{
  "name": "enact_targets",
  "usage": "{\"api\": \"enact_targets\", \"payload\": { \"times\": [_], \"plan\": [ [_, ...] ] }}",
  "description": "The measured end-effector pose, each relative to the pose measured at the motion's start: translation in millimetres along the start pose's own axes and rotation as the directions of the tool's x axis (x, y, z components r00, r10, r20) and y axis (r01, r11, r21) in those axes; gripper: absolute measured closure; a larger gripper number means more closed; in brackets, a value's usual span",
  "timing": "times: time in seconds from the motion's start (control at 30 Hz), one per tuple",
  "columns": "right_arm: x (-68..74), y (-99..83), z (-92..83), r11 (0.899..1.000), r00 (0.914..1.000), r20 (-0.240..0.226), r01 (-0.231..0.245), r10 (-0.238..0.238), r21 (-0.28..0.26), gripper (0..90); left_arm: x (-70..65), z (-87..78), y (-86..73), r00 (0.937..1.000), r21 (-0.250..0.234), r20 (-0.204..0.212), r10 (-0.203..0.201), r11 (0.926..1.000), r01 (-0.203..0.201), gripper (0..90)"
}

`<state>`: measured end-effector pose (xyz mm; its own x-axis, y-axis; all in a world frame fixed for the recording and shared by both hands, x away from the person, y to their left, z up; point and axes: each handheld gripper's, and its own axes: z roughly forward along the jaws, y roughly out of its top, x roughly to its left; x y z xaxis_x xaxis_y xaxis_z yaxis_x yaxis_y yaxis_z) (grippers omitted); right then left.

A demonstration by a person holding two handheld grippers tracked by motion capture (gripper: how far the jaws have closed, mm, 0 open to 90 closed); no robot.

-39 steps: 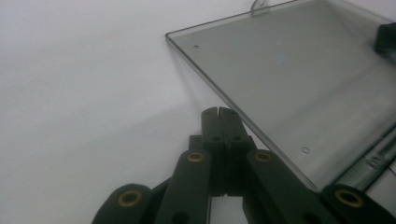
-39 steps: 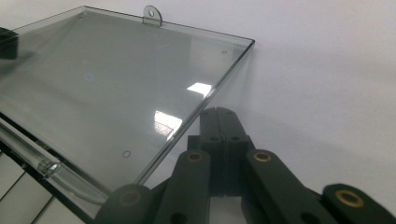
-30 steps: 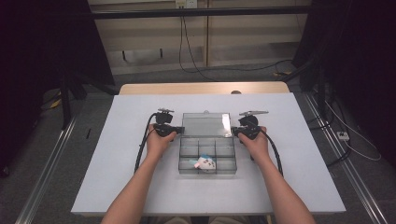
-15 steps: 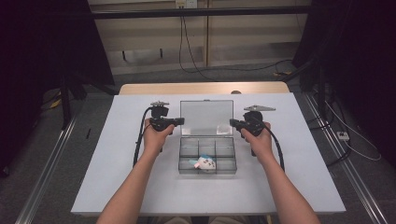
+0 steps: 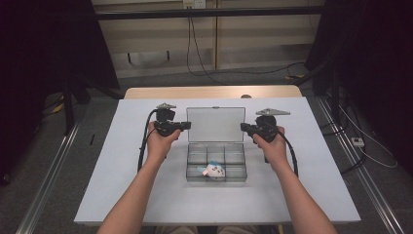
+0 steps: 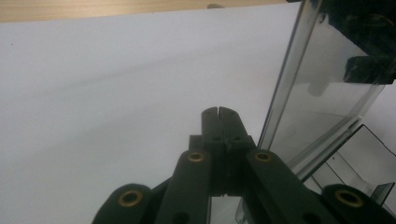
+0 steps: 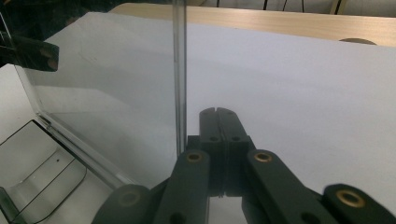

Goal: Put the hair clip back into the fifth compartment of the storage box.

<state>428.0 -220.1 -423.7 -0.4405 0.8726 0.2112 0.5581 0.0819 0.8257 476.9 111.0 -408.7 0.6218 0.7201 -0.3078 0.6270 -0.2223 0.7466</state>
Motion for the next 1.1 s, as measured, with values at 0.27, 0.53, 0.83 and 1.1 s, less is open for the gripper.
{"api": "enact_targets", "payload": {
  "times": [0.27, 0.53, 0.83, 1.1],
  "plan": [
    [1.4, 1.3, 0.0, 1.000, 1.0000, 0.001, 0.009, -0.009, 0.002, 90.0, 0.2, -4.6, 1.0, 1.0000, -0.004, -0.003, -0.002, 1.0000, 0.002, 90.0],
    [1.2, 0.9, 0.1, 1.000, 0.9999, -0.001, 0.012, -0.012, -0.001, 90.0, 0.1, -12.4, 1.3, 0.9998, -0.012, -0.019, 0.006, 0.9999, -0.006, 90.0],
    [1.4, 1.1, -0.1, 1.000, 0.9999, -0.005, 0.015, -0.015, -0.005, 90.0, 2.8, -28.1, -3.8, 0.9995, 0.002, -0.029, 0.010, 0.9999, -0.010, 90.0],
    [2.5, 1.2, -0.9, 1.000, 0.9998, 0.000, 0.022, -0.022, -0.005, 90.0, -11.7, -38.8, -9.7, 0.9969, 0.025, 0.046, 0.063, 0.9976, -0.065, 90.0]
  ]
}}
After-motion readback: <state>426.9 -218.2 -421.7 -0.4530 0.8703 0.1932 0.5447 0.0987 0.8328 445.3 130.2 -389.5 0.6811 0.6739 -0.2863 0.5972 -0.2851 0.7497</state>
